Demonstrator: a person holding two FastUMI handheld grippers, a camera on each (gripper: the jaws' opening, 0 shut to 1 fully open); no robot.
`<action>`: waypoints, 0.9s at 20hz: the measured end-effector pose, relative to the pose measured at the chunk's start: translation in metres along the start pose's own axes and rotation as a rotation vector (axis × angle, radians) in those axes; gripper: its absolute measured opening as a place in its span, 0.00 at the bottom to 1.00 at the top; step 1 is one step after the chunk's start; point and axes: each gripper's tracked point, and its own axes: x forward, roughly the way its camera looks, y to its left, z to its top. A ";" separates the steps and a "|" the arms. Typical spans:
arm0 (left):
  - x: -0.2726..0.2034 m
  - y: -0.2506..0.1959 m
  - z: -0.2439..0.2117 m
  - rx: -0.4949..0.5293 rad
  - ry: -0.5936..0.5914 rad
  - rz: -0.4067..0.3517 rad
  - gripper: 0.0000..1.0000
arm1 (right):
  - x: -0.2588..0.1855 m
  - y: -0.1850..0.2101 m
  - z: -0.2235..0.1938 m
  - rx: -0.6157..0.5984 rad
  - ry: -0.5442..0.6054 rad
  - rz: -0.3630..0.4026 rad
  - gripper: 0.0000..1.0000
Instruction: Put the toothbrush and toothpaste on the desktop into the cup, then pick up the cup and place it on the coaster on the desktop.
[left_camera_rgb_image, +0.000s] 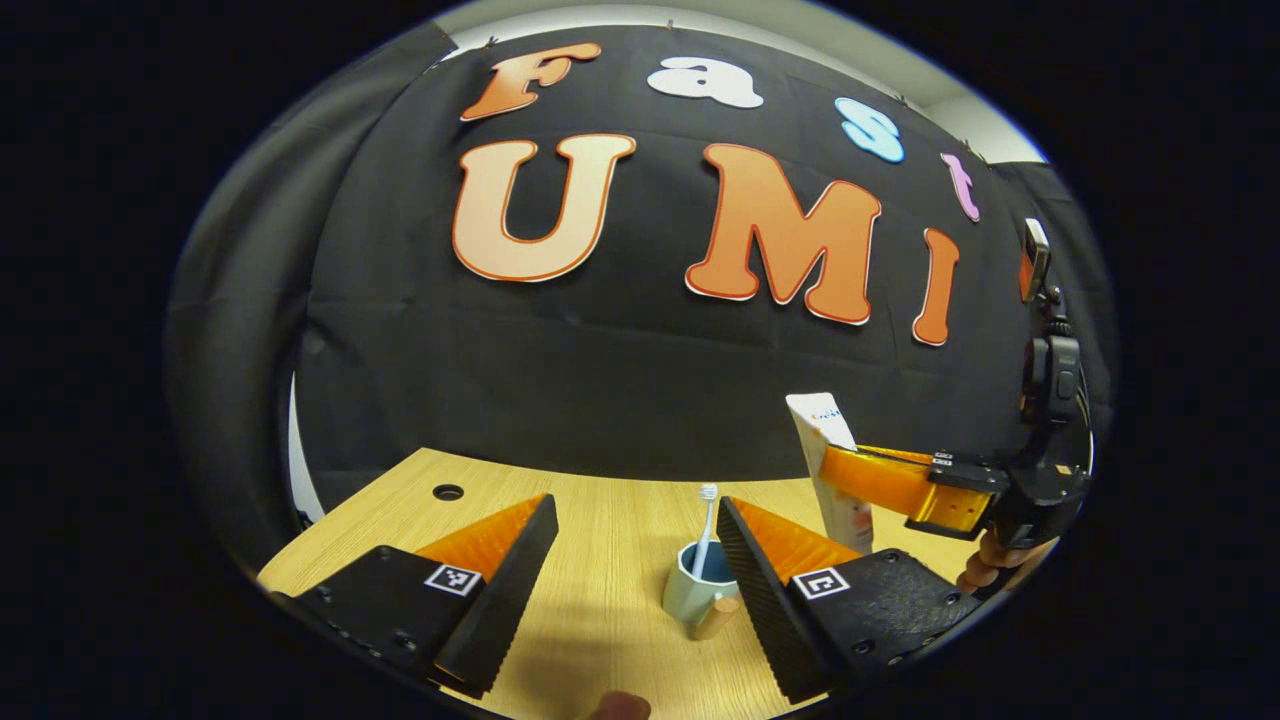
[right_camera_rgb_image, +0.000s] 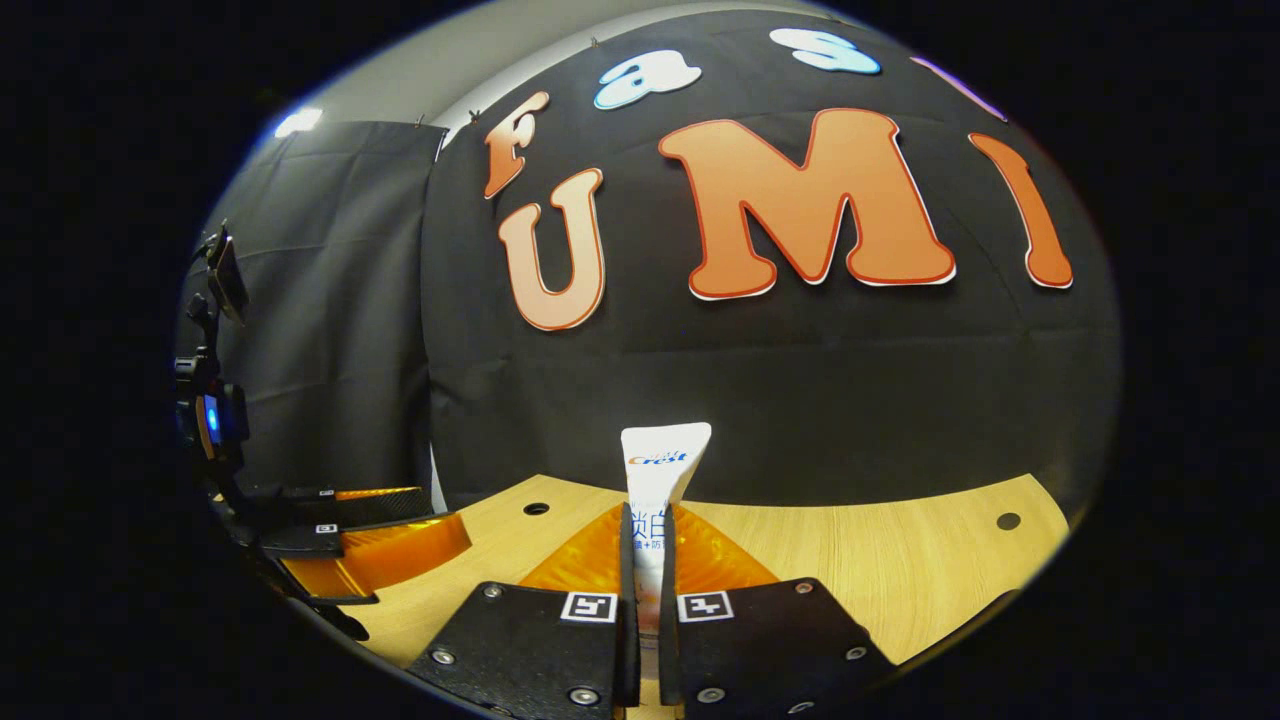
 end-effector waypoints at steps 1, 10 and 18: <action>-0.001 0.005 -0.001 -0.005 0.002 0.006 0.96 | 0.007 0.003 -0.003 -0.009 -0.003 0.005 0.07; -0.009 0.048 -0.006 0.001 0.002 0.085 0.97 | 0.062 0.024 -0.029 0.004 -0.057 0.077 0.07; -0.009 0.059 -0.009 -0.012 0.008 0.104 0.97 | 0.084 0.020 -0.063 -0.037 -0.046 0.063 0.08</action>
